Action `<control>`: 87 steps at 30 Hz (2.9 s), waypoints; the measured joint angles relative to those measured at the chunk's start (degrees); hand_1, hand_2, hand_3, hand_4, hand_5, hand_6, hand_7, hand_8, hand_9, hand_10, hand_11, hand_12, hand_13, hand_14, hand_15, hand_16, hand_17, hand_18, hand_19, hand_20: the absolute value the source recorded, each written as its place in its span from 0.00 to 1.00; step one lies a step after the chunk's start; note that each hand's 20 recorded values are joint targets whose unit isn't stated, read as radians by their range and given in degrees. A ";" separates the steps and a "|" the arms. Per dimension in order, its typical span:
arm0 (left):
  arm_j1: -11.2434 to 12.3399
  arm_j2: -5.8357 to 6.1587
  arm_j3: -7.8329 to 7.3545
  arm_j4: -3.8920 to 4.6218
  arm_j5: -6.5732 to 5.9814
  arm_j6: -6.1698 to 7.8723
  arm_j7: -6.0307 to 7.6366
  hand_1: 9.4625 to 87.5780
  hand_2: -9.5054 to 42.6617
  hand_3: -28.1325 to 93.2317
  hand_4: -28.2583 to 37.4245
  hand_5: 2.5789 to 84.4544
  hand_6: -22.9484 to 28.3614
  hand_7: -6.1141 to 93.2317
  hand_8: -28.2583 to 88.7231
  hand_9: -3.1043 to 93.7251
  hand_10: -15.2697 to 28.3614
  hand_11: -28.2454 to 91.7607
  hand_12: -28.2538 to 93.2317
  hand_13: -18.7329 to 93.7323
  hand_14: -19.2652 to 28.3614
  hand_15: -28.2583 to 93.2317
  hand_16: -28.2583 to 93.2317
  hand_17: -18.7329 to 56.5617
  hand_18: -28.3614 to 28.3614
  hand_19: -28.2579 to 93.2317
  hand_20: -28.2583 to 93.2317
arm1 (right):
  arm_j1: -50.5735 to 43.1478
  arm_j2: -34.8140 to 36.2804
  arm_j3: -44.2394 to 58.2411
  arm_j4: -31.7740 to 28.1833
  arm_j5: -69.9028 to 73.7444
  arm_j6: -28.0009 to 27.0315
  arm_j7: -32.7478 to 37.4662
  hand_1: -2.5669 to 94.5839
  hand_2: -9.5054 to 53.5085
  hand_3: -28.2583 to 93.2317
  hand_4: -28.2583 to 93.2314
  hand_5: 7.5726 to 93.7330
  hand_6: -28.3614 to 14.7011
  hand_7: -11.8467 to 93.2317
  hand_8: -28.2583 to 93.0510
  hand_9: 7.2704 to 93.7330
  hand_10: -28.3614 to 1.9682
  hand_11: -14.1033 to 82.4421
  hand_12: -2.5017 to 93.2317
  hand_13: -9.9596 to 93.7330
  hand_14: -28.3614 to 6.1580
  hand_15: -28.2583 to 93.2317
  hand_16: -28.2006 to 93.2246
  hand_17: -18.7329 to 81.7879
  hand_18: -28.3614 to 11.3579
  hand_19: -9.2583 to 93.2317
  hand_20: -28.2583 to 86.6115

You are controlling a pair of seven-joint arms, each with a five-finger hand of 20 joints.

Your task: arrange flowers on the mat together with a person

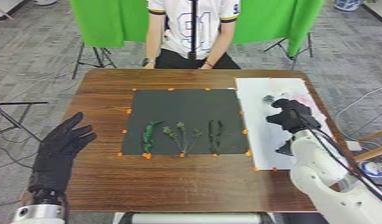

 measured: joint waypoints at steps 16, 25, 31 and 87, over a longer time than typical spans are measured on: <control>-0.94 -0.63 -0.19 0.02 0.71 -0.48 -1.87 0.13 0.30 0.89 0.00 0.39 0.59 0.23 0.14 0.38 0.79 0.51 0.30 0.38 0.94 0.71 0.13 0.14 0.87 0.66 0.30 | 8.83 2.48 -15.25 7.37 -9.93 8.48 2.19 0.63 0.00 0.73 0.00 0.83 0.81 0.38 0.21 0.95 0.82 0.27 0.39 0.86 0.78 0.63 0.45 0.55 0.37 0.80 0.33; -1.11 -0.73 -0.47 -0.02 1.16 -0.81 -2.72 0.13 0.30 0.89 0.00 0.39 0.59 0.23 0.14 0.38 0.79 0.51 0.30 0.38 0.94 0.71 0.13 0.14 0.87 0.66 0.30 | 8.72 2.51 -16.07 7.23 -11.00 11.24 5.82 0.64 0.00 0.73 0.00 0.85 0.79 0.35 0.22 0.98 0.84 0.27 0.42 0.88 0.78 0.64 0.45 0.55 0.38 0.83 0.32; -0.61 -0.59 -2.35 -0.96 1.64 -1.47 -3.12 0.13 0.30 0.88 0.00 0.39 0.59 0.23 0.14 0.38 0.79 0.51 0.30 0.38 0.94 0.71 0.13 0.14 0.87 0.66 0.30 | 8.35 3.00 -16.54 3.47 -10.92 17.78 5.60 0.64 0.00 0.74 0.00 0.86 0.78 0.35 0.23 0.98 0.84 0.28 0.43 0.87 0.79 0.65 0.45 0.55 0.39 0.83 0.32; -17.52 4.80 4.01 -0.13 0.14 -5.48 -1.26 0.14 0.29 0.89 0.00 0.40 0.60 0.23 0.14 0.39 0.80 0.51 0.31 0.39 0.96 0.72 0.13 0.16 0.89 0.69 0.32 | 39.36 -28.30 -51.74 19.96 -11.89 -0.92 -14.24 0.53 0.00 0.74 0.00 0.72 0.81 0.31 0.19 0.85 0.73 0.45 0.33 0.82 0.70 0.72 0.39 0.50 0.35 0.84 0.33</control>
